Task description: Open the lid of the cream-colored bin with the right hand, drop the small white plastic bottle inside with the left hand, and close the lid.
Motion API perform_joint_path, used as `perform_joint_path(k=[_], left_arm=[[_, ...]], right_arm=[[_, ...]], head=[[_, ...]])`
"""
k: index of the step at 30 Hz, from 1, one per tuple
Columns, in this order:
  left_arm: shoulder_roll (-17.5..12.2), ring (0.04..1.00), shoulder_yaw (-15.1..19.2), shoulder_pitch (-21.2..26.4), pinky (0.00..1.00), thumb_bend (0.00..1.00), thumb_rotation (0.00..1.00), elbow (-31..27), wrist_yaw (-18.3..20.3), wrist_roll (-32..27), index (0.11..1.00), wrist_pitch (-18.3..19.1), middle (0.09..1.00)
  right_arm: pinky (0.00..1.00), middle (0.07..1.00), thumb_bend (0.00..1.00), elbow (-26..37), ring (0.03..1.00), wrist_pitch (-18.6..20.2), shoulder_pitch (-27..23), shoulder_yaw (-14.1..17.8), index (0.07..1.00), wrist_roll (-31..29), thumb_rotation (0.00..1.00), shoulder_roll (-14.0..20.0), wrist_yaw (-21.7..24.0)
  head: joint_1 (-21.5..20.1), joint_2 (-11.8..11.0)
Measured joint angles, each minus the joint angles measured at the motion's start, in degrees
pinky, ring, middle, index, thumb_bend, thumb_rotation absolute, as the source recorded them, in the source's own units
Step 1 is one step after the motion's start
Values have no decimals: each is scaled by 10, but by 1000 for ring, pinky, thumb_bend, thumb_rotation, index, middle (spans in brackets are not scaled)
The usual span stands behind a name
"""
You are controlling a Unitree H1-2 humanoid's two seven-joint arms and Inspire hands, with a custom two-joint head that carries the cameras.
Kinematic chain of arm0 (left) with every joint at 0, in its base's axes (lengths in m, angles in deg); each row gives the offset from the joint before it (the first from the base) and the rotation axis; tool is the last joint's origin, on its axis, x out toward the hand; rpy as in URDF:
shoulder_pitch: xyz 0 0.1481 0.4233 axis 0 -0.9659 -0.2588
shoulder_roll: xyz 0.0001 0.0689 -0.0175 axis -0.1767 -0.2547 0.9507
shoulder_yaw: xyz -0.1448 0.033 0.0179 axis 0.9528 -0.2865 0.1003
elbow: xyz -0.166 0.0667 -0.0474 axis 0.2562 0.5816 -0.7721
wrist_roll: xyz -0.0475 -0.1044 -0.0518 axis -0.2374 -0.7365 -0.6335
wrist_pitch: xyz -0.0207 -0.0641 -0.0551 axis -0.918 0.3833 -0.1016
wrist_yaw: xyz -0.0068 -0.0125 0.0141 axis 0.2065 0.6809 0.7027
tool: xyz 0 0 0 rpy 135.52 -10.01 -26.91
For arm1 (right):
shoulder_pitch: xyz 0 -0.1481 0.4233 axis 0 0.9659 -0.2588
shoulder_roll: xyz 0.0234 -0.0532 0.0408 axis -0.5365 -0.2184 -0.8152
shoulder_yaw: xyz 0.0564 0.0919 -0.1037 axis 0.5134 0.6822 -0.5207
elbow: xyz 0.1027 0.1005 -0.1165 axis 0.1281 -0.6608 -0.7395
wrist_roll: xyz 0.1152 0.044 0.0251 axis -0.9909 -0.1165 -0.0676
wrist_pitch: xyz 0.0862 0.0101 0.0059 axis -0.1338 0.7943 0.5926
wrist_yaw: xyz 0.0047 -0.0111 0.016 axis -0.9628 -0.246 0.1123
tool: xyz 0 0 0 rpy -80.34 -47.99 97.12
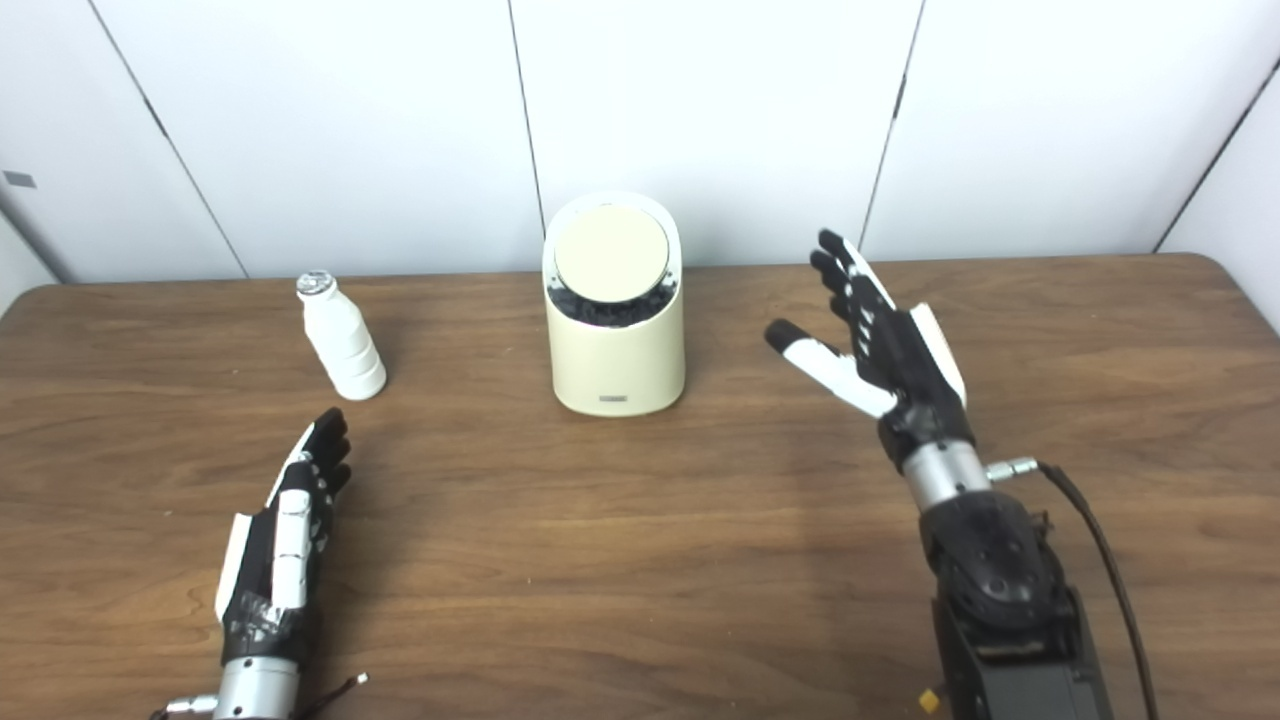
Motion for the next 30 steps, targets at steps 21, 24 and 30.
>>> perform_joint_path(k=[21, 24, 30], left_arm=[[12, 965, -5, 9, 973, 516, 973, 8, 0, -6, 949, -12, 960], [15, 961, -4, 9, 964, 521, 967, 8, -2, -5, 940, -12, 954], [22, 961, -5, 10, 965, 521, 968, 8, -13, -4, 937, -12, 955]], right_arm=[[844, 931, 846, -86, 922, 40, -177, -85, 945, 108, 434, 9, 19], [839, 932, 854, -104, 917, 39, -192, -99, 943, 123, 433, 8, 23], [835, 931, 858, -159, 915, 27, -213, -120, 949, 140, 438, 8, 26]], head=[[2, -4], [3, -4], [4, -3]])
